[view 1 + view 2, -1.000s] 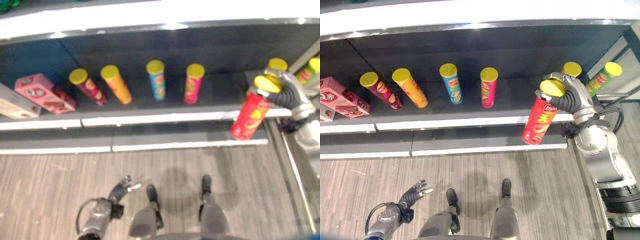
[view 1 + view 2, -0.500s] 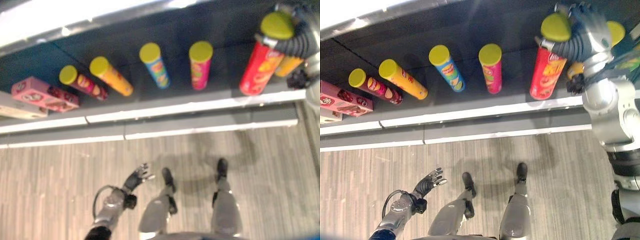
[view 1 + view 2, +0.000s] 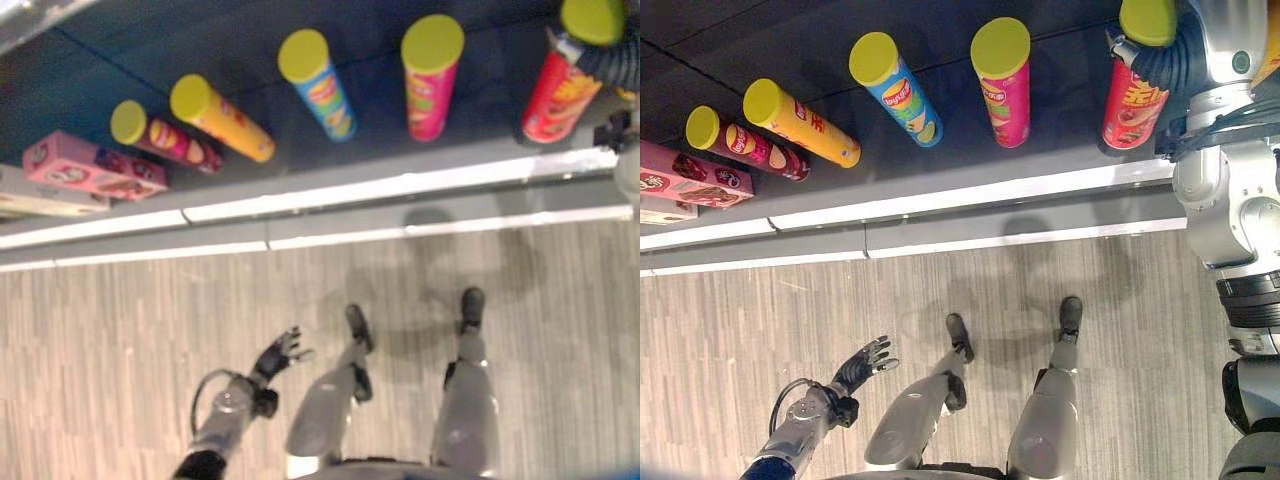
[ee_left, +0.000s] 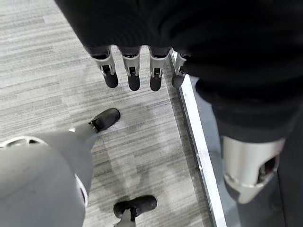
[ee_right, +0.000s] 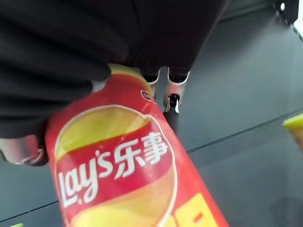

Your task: Put the goods on the table back onto the shelves and tidy them up.

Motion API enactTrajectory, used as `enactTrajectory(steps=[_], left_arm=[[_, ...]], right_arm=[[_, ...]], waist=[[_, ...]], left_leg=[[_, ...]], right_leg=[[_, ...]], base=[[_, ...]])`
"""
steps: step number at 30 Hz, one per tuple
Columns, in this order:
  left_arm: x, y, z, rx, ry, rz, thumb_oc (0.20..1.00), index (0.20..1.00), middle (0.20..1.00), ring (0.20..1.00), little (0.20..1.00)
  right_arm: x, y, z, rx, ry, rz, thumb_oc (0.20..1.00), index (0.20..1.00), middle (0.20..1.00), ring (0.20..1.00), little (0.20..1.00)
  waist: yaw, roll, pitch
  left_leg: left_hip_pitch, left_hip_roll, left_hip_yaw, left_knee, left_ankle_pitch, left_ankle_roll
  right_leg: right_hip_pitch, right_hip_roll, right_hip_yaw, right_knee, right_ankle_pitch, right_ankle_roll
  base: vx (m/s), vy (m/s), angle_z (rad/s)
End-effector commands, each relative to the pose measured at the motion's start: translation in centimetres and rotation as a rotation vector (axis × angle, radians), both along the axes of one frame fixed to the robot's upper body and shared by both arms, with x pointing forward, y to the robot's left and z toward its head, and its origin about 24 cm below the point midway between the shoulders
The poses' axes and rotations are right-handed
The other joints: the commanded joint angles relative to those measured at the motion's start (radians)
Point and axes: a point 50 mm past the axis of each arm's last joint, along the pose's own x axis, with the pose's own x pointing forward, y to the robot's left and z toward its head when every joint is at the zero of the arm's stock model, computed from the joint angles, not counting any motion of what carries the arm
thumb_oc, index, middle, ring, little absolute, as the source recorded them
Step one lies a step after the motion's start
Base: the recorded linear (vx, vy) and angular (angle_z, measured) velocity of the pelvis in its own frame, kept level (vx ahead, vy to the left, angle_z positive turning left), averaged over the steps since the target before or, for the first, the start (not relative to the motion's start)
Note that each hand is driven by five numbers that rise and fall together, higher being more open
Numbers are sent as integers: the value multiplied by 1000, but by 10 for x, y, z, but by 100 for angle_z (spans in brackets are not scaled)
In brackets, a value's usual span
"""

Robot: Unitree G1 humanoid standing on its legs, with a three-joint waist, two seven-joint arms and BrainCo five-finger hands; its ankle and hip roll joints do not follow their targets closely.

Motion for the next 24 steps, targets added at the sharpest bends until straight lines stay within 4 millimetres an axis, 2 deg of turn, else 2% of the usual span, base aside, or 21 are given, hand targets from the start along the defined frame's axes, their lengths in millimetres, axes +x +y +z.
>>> enactTrajectory(steps=[1,7,17,24], left_arm=[[7,7,11,-9,-56,9,1000,1000,1000,1000,1000],[8,1,14,-38,-82,6,1000,1000,1000,1000,1000],[7,-4,15,-52,-93,5,1000,1000,1000,1000,1000],[7,-5,15,-52,-91,-1,1000,1000,1000,1000,1000]], right_arm=[[-33,14,60,-32,-318,68,200,200,200,200,200],[-45,12,86,-22,-439,53,200,200,200,200,200],[-44,5,87,-2,-440,20,200,200,200,200,200],[-42,-1,79,17,-423,4,200,200,200,200,200]], waist=[[10,-49,-32],[15,-20,-15],[13,-10,-8],[5,-10,2]], left_leg=[[14,26,-5,52,-50,-98],[-51,18,-13,64,-44,-104],[-52,12,-17,61,-47,-104],[-45,10,-18,67,-55,-104]], right_leg=[[-88,-45,-6,106,30,34],[-165,-59,12,133,29,31],[-173,-62,12,139,24,32],[-166,-65,15,141,20,32]], base=[[-60,7,10],[-19,13,5],[0,0,0],[0,0,0]])
